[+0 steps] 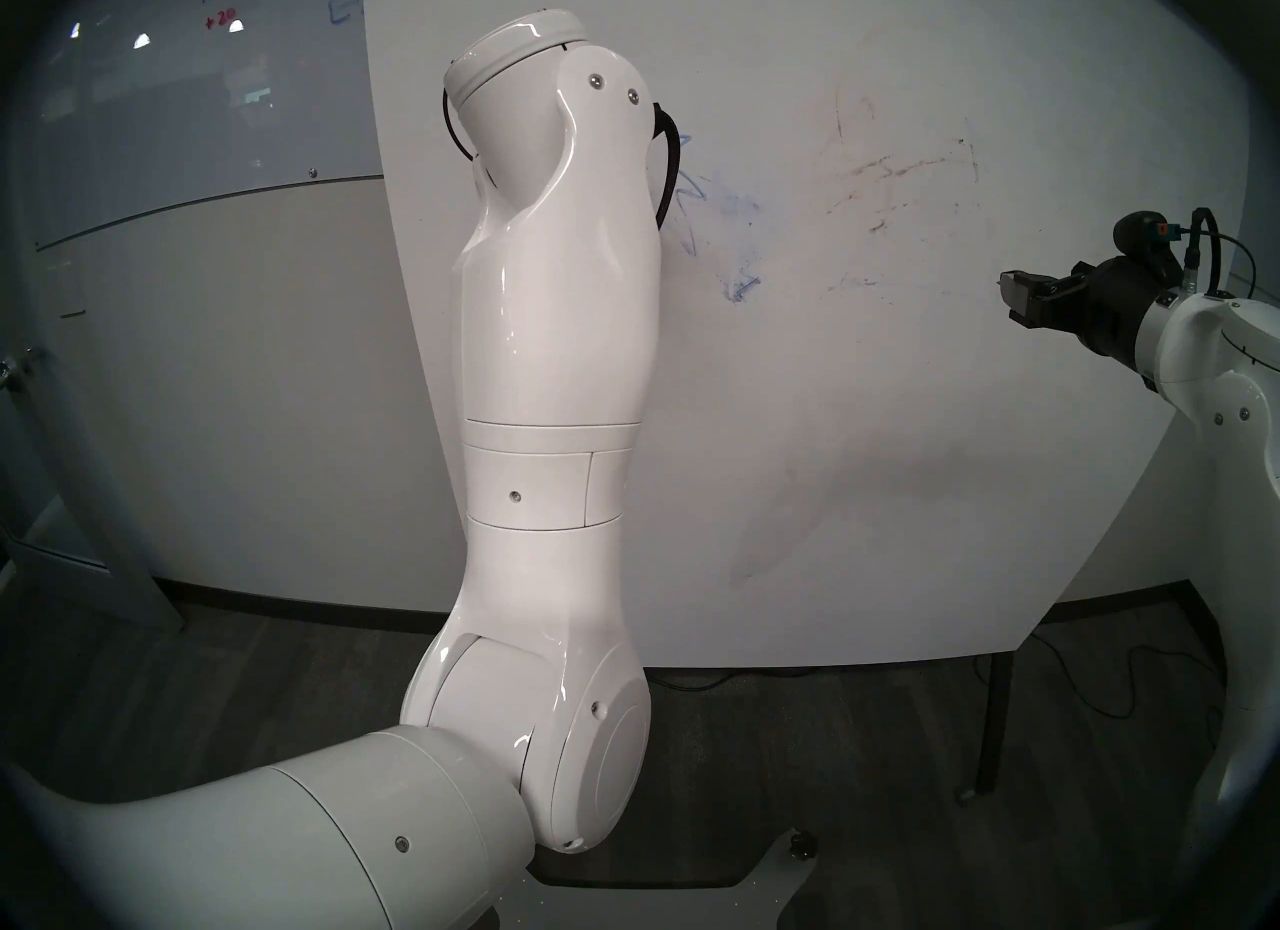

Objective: Erase all marks on the whiteboard with the eraser

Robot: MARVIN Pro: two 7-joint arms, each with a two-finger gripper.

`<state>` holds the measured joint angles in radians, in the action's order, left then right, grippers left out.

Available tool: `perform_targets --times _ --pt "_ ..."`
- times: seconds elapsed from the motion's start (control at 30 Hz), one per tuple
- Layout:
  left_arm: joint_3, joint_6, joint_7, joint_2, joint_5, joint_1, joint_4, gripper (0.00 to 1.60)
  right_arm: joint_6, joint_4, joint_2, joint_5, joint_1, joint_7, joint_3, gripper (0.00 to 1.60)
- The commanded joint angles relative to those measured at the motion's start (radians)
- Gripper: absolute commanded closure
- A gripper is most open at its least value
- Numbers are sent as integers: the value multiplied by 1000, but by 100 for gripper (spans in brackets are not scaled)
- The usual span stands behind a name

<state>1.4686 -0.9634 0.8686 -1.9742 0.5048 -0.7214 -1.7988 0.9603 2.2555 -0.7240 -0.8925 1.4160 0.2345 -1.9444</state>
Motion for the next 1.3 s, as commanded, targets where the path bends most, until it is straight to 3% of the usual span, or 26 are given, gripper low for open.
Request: perform_targets --times 0.0,0.43,0.9,1.27 --pt "4 4 69 3 -13 109 -19 160 -5 5 4 1 -8 0 -3 0" --pt "17 4 111 11 -42 72 -55 160 -5 5 4 2 -8 0 -3 0" --pt "23 4 95 12 -84 27 -103 160 -5 5 4 2 -8 0 -3 0" --pt "56 4 86 -3 -37 58 -27 160 -6 5 4 2 -8 0 -3 0"
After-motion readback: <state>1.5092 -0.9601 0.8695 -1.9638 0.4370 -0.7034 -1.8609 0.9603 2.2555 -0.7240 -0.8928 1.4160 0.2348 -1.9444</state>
